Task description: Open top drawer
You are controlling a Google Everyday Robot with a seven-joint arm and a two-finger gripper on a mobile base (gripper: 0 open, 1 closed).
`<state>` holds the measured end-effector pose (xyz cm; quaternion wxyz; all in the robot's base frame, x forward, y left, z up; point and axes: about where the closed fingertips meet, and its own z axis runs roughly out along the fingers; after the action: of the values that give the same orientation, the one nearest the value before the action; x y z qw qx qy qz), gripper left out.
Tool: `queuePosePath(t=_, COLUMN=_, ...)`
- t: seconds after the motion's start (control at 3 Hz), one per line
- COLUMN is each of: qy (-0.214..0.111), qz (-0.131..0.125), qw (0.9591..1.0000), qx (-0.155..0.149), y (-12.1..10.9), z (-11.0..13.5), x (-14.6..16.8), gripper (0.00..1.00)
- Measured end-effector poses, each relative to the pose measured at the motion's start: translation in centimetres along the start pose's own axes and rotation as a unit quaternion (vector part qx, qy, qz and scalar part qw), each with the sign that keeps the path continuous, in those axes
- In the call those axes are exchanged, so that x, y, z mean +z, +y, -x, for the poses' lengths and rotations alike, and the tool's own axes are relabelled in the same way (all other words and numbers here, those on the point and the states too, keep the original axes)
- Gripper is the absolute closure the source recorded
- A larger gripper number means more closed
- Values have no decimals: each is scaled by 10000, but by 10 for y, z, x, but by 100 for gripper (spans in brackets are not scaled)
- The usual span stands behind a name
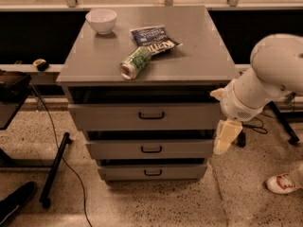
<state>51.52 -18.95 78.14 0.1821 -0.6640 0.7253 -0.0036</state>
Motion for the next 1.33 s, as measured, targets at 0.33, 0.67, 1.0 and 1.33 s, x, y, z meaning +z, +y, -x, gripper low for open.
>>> queuePosePath(t=0.33, qy=-63, qz=18, qw=10000, qx=-47, y=-14, z=-3, x=29, gripper=0)
queuePosePath(t=0.67, qy=116, qz=114, qw=9998, qx=-106, y=-25, z=4, x=73, gripper=0)
queuePosePath(t=1.0, qy=191, qz=201, qw=9995, qx=-148, y=-33, z=14, x=95, gripper=0)
queuePosePath(t=1.33, qy=228, qz=255, qw=9994, qx=7, y=-48, z=14, x=113, gripper=0)
